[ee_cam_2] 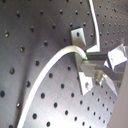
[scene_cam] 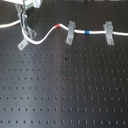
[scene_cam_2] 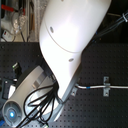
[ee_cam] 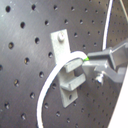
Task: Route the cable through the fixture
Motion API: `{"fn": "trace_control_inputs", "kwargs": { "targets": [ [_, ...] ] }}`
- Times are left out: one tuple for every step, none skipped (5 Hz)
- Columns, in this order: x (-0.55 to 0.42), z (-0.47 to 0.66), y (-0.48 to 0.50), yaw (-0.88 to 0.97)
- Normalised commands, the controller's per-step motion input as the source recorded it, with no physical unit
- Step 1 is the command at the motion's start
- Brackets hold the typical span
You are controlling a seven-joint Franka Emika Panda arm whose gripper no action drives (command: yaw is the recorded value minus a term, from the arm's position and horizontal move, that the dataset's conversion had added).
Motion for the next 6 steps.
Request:
{"fn": "trace_control_inputs", "kwargs": {
  "targets": [
    [-0.028,-0.26,-0.227,0.09],
    [-0.291,-0.03,-0.169,0.13],
    [-0.347,-0.08,-0.125,0.15],
    [-0.213,-0.15,-0.080,0.17],
    [-0.283,-0.17,0.048,0.15],
    [-0.300,-0.23,0.066,0.17]
  ]
}}
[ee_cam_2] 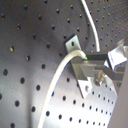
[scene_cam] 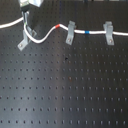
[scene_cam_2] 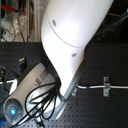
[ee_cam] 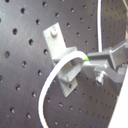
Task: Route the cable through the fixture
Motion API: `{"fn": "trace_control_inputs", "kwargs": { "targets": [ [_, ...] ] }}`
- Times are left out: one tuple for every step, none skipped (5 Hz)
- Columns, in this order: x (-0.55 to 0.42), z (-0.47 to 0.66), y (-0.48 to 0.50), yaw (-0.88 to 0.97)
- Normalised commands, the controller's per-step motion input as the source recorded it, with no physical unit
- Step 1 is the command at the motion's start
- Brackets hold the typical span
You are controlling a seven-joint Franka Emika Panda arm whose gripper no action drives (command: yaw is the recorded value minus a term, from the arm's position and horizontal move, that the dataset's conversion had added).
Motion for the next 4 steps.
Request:
{"fn": "trace_control_inputs", "kwargs": {
  "targets": [
    [-0.137,-0.10,-0.074,0.00],
    [-0.289,0.00,-0.055,0.00],
    [-0.342,-0.02,-0.002,0.06],
    [-0.169,0.00,-0.031,0.03]
  ]
}}
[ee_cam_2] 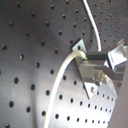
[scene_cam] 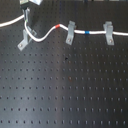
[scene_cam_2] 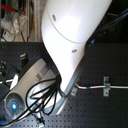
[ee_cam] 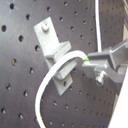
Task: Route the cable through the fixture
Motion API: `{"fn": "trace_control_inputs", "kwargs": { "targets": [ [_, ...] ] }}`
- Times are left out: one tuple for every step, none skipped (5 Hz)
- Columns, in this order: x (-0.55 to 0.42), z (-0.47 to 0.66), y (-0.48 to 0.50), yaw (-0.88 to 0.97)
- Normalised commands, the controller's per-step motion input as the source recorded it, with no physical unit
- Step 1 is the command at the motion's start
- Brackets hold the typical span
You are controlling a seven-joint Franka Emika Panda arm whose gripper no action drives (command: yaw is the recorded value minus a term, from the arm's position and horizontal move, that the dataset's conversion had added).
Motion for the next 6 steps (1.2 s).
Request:
{"fn": "trace_control_inputs", "kwargs": {
  "targets": [
    [-0.244,0.01,0.066,0.03],
    [-0.224,0.16,0.110,0.04],
    [-0.128,0.14,0.066,0.00],
    [0.065,0.31,0.112,0.00],
    [0.128,0.27,0.240,0.00],
    [0.164,0.17,0.316,0.00]
  ]
}}
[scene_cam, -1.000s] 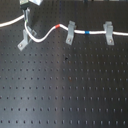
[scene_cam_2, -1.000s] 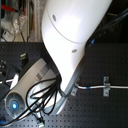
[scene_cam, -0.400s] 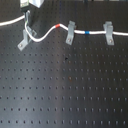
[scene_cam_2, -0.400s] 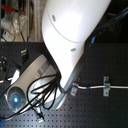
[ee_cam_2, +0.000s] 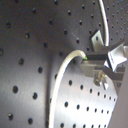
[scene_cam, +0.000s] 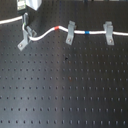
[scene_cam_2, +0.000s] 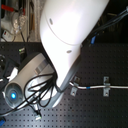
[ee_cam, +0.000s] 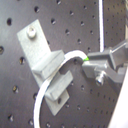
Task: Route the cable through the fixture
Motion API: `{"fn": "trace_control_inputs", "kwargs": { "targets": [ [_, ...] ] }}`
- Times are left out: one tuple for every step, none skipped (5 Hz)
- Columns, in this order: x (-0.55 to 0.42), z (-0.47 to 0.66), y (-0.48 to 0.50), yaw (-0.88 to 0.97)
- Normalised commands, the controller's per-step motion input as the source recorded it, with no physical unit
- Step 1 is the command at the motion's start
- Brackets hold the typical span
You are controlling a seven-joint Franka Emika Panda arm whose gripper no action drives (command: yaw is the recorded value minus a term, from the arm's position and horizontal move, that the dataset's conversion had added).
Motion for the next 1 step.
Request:
{"fn": "trace_control_inputs", "kwargs": {
  "targets": [
    [0.129,0.09,0.249,0.00]
  ]
}}
